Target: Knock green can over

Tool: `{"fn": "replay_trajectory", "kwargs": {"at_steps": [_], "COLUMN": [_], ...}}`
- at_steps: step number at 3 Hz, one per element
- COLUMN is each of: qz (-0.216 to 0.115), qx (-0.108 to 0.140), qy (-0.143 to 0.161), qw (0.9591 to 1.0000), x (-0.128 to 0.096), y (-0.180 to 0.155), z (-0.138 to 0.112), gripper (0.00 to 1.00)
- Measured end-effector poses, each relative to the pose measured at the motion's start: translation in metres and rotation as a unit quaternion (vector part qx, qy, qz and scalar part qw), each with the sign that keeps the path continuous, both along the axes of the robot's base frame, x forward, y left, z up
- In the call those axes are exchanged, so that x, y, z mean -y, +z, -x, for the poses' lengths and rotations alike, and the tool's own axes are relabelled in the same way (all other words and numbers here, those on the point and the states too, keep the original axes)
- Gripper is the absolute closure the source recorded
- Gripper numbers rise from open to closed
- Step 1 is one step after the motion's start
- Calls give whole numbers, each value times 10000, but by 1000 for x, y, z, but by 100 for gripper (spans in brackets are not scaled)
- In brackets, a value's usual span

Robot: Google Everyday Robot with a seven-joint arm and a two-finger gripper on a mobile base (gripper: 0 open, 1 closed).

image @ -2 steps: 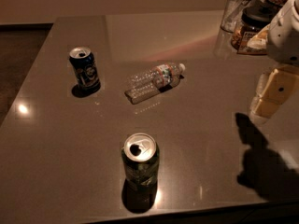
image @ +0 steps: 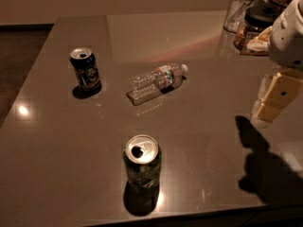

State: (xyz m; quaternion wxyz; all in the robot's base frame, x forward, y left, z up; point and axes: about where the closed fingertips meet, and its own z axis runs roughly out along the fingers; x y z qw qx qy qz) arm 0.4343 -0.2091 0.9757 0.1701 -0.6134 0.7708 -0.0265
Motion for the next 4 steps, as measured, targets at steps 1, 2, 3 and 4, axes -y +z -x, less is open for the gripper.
{"fn": "replay_trajectory", "kwargs": {"at_steps": [1,2,3,4], "qz": [-202,-573,-1084,-1494], "qx": [-41,-93,-215,-367], "qy": [343,775,1202,1533], "qw": [9992,9953,9866,9761], "x": [-19,-47,-80,-113], "y": [-9,-18,-24,-29], "z": [10,23,40,55], "gripper": [0,0,0,0]}}
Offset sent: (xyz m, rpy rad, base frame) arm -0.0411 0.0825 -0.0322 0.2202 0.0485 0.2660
